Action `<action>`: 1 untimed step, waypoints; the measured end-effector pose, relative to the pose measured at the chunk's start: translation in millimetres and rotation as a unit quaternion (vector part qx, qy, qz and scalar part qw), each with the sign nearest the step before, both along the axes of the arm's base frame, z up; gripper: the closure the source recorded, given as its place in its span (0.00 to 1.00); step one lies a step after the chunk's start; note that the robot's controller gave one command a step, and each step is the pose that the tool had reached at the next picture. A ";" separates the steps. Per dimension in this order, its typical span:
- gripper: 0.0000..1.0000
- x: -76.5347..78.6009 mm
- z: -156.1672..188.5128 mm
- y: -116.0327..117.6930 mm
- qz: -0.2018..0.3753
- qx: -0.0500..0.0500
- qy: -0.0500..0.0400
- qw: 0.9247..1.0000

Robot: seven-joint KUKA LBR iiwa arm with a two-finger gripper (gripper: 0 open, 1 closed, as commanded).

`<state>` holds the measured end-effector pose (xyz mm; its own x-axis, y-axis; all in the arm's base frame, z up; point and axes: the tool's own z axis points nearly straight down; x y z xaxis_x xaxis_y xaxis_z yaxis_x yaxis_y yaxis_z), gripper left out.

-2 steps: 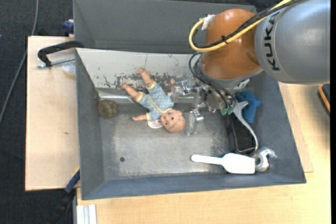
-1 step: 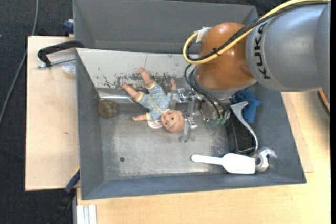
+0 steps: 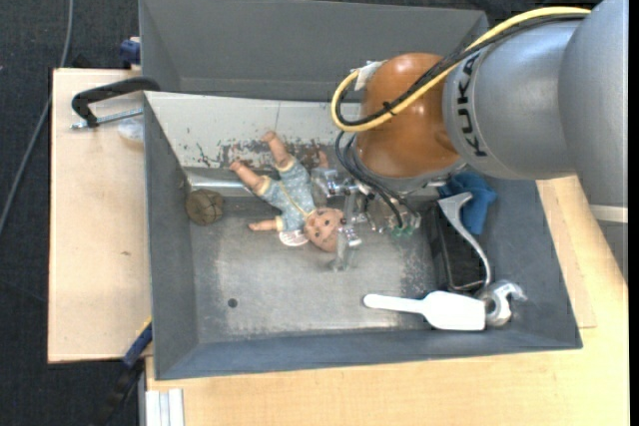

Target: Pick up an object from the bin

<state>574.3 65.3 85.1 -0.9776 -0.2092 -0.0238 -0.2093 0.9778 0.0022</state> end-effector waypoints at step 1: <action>1.00 23.2 -9.4 13.6 -0.027 0.001 -0.002 1.000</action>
Offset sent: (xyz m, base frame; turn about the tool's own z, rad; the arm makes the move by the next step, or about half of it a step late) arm 0.0000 0.0000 0.0000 0.0000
